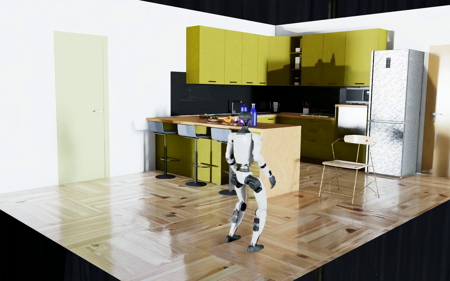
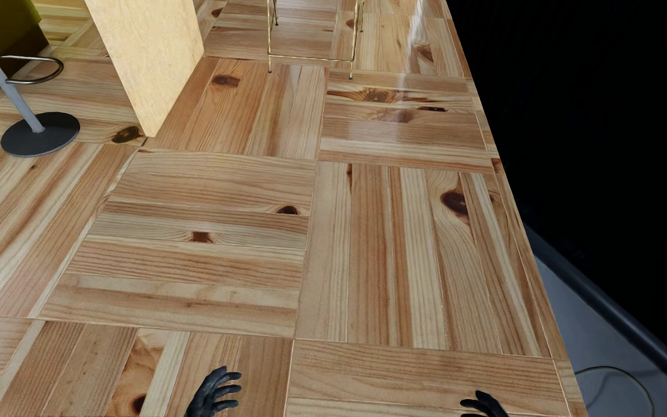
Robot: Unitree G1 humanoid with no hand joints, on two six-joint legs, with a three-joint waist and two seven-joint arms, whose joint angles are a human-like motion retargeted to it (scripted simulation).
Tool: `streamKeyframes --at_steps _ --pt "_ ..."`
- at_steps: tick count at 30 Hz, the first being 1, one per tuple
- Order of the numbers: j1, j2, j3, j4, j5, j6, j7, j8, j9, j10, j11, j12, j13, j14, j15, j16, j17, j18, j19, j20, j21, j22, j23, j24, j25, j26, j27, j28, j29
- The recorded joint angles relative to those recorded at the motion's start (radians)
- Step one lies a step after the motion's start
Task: Go to chair
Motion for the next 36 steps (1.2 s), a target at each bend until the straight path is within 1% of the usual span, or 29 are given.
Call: streamKeyframes --at_steps 1,2,3,4,6,7,8,10,11,12,13,14,16,18,20,22,23,24,25,26,28,29,30,31,32,33,34,35,36 --pt "0.012 0.023 -0.001 0.006 0.005 0.0 -0.005 -0.006 0.005 0.0 -0.021 0.004 -0.02 -0.021 -0.01 -0.004 0.004 -0.002 0.001 0.008 0.009 -0.016 -0.023 -0.002 0.011 -0.02 0.039 -0.015 -0.01" --pt "0.033 0.032 0.006 0.014 0.013 0.01 -0.008 -0.008 0.025 0.003 0.004 0.005 -0.067 -0.043 -0.003 0.002 0.0 -0.002 0.005 -0.007 0.018 -0.016 -0.023 -0.006 0.025 -0.034 0.046 -0.026 -0.025" --pt "0.06 -0.022 0.007 0.014 0.019 0.013 -0.013 0.002 0.04 -0.015 0.137 0.038 -0.105 -0.052 0.075 0.012 0.024 -0.002 0.019 -0.024 0.002 -0.023 -0.041 -0.007 0.036 -0.041 0.032 -0.023 -0.041" --pt "0.093 -0.085 0.006 0.01 0.016 0.006 -0.016 0.008 0.043 -0.051 0.252 0.075 -0.131 -0.053 0.175 0.022 0.051 -0.004 0.035 -0.023 -0.006 -0.013 -0.047 -0.008 0.045 -0.042 0.003 -0.012 -0.051" --pt "0.128 -0.181 -0.015 0.001 -0.008 -0.002 -0.018 0.018 0.019 -0.06 0.123 0.102 -0.097 -0.091 0.103 0.002 0.03 -0.006 0.065 0.016 -0.038 -0.037 -0.02 -0.025 0.053 -0.002 -0.093 0.043 -0.039" --pt "0.122 -0.209 -0.022 -0.002 -0.006 -0.004 -0.015 0.033 0.03 0.028 0.036 0.061 -0.078 -0.115 0.137 -0.019 0.001 0.01 0.068 0.006 -0.048 -0.066 0.008 -0.032 0.045 0.026 -0.124 0.081 -0.028" --pt "0.047 -0.208 -0.021 0.005 0.008 0.01 -0.02 0.034 0.038 0.23 0.068 0.009 -0.069 -0.064 0.138 -0.011 -0.039 0.069 -0.004 -0.036 -0.041 -0.071 0.023 -0.034 0.031 0.048 -0.129 0.103 -0.02" --pt "-0.099 -0.148 -0.012 -0.002 0.01 0.049 -0.025 0.028 0.014 0.463 0.044 -0.018 -0.05 0.23 0.102 -0.002 -0.05 0.194 0.009 -0.019 -0.051 -0.064 0.046 -0.01 0.005 0.095 -0.129 0.067 -0.049" --pt "-0.13 -0.105 0.006 -0.006 0.015 0.086 -0.016 0.027 -0.012 0.435 -0.003 0.009 -0.054 0.168 0.1 -0.03 -0.046 0.206 0.014 0.02 -0.033 -0.056 0.052 0.012 0.003 0.118 -0.119 0.022 -0.077" --pt "-0.146 -0.074 0.009 -0.006 0.014 0.115 -0.003 0.018 -0.024 0.318 -0.015 0.042 -0.071 0.053 0.083 -0.022 -0.015 0.163 0.022 0.025 -0.015 -0.085 0.004 0.045 0.006 0.146 -0.089 -0.019 -0.095" --pt "-0.128 -0.086 -0.001 0.01 0.017 0.135 0.006 0.011 -0.028 0.091 0.064 0.067 -0.109 0.011 0.061 0.009 0.017 0.092 0.029 0.042 0.016 -0.06 -0.036 0.077 0.006 0.155 -0.057 -0.049 -0.1" --pt "-0.095 -0.146 -0.027 -0.002 -0.006 0.103 0.028 0.025 -0.023 0.076 0.234 0.076 -0.145 0.021 0.104 0.061 0.067 0.036 0.028 0.028 0.027 0.02 -0.02 0.097 0.0 0.149 -0.041 -0.052 -0.087" --pt "-0.037 -0.189 -0.024 -0.018 -0.025 0.05 0.041 0.01 -0.025 0.052 0.183 0.085 -0.082 -0.016 0.115 0.035 0.054 0.029 0.013 -0.01 0.002 -0.01 0.003 0.064 -0.007 0.139 -0.065 0.001 -0.013" --pt "0.014 -0.166 -0.046 -0.027 -0.029 0.005 0.043 0.014 -0.029 0.048 0.105 0.038 -0.009 -0.067 0.053 0.004 -0.005 0.017 0.001 -0.012 -0.019 -0.026 0.03 -0.01 -0.008 0.084 -0.102 0.018 0.051" --pt "0.057 -0.11 -0.05 -0.015 -0.008 0.02 0.014 0.006 -0.012 0.047 0.076 -0.044 0.001 -0.092 0.022 -0.031 -0.056 0.018 -0.005 -0.013 -0.059 -0.043 0.025 -0.068 0.011 0.023 -0.077 0.005 0.04" --pt "0.018 -0.024 -0.008 -0.021 0.003 0.061 -0.012 -0.008 0.011 0.179 -0.015 -0.031 -0.063 -0.006 0.025 -0.04 -0.044 0.189 -0.002 -0.014 -0.055 -0.053 0.018 -0.096 0.049 -0.001 -0.068 -0.032 -0.038" --pt "0.023 0.016 0.024 -0.022 0.005 0.075 -0.011 -0.001 0.012 0.169 -0.051 0.01 -0.088 -0.006 0.017 -0.019 -0.021 0.242 0.001 -0.003 -0.047 -0.041 0.016 -0.091 0.068 0.003 -0.092 -0.054 -0.079" --pt "0.051 -0.003 0.041 -0.013 0.008 0.09 -0.011 0.001 0.016 0.076 0.027 0.046 -0.118 -0.071 0.032 0.021 0.01 0.218 0.016 0.012 -0.019 -0.022 -0.011 -0.067 0.076 0.02 -0.102 -0.068 -0.108" --pt "0.113 -0.05 0.045 0.007 0.018 0.107 -0.018 0.008 0.018 -0.016 0.16 0.083 -0.145 -0.115 0.089 0.041 0.053 0.018 0.041 -0.005 0.01 0.021 -0.008 -0.034 0.08 0.032 -0.107 -0.059 -0.126" --pt "0.15 -0.106 0.044 -0.006 0.002 0.097 -0.015 0.007 0.02 -0.044 0.265 0.101 -0.129 -0.124 0.16 0.043 0.05 0.013 0.066 -0.051 0.06 0.039 -0.024 -0.005 0.083 0.051 -0.09 -0.026 -0.12" --pt "0.18 -0.207 -0.008 -0.018 0.018 0.046 -0.015 -0.012 0.033 -0.001 0.182 0.082 -0.084 -0.159 0.088 0.009 0.058 0.011 0.099 -0.012 -0.039 -0.016 -0.003 0.018 0.072 0.088 -0.057 0.061 -0.049" --pt "0.122 -0.231 -0.029 -0.03 0.039 0.019 -0.024 0.001 0.046 0.167 0.127 0.038 -0.08 -0.134 0.1 -0.026 0.008 0.072 0.079 0.02 -0.048 -0.094 0.032 0.025 0.064 0.106 -0.053 0.101 -0.012" --pt "0.016 -0.208 -0.018 -0.031 0.053 0.015 -0.023 0.002 0.044 0.368 0.116 -0.006 -0.084 0.039 0.087 -0.009 -0.035 0.134 -0.045 -0.025 -0.05 -0.066 0.051 0.031 0.049 0.1 -0.056 0.11 0.003" --pt "-0.072 -0.172 -0.025 -0.023 0.061 0.027 -0.018 -0.004 0.034 0.462 0.088 -0.018 -0.077 0.185 0.078 -0.001 -0.053 0.197 -0.083 -0.048 -0.062 -0.035 0.044 0.027 0.033 0.094 -0.073 0.1 0.002" --pt "-0.137 -0.136 -0.012 -0.017 0.057 0.037 0.005 -0.001 0.012 0.443 0.051 0.005 -0.064 0.161 0.071 -0.017 -0.058 0.201 -0.014 -0.016 -0.061 -0.052 0.07 0.02 0.02 0.099 -0.122 0.064 -0.01" --pt "-0.169 -0.086 0.007 -0.009 0.052 0.056 0.027 -0.011 0.004 0.342 0.024 0.022 -0.051 0.08 0.056 -0.028 -0.045 0.155 -0.026 0.003 -0.034 -0.088 0.031 0.026 0.011 0.114 -0.128 0.016 -0.023" --pt "-0.178 -0.049 0.014 0.009 0.052 0.073 0.034 -0.018 0.001 0.174 0.034 0.041 -0.076 0.022 0.027 -0.013 -0.01 0.114 -0.029 0.03 -0.002 -0.092 -0.014 0.041 -0.001 0.12 -0.103 -0.036 -0.031" --pt "-0.153 -0.065 0.024 0.011 0.047 0.073 0.027 -0.01 -0.009 0.076 0.129 0.035 -0.134 0.09 0.008 0.027 0.039 0.046 -0.006 0.027 0.026 -0.02 -0.004 0.065 -0.018 0.116 -0.074 -0.076 -0.03" --pt "-0.134 -0.113 0.025 0.004 0.046 0.073 0.015 -0.011 -0.01 0.081 0.254 0.037 -0.15 0.067 0.099 0.039 0.043 0.049 0.0 0.013 0.054 0.002 -0.021 0.078 -0.033 0.115 -0.042 -0.088 -0.02"
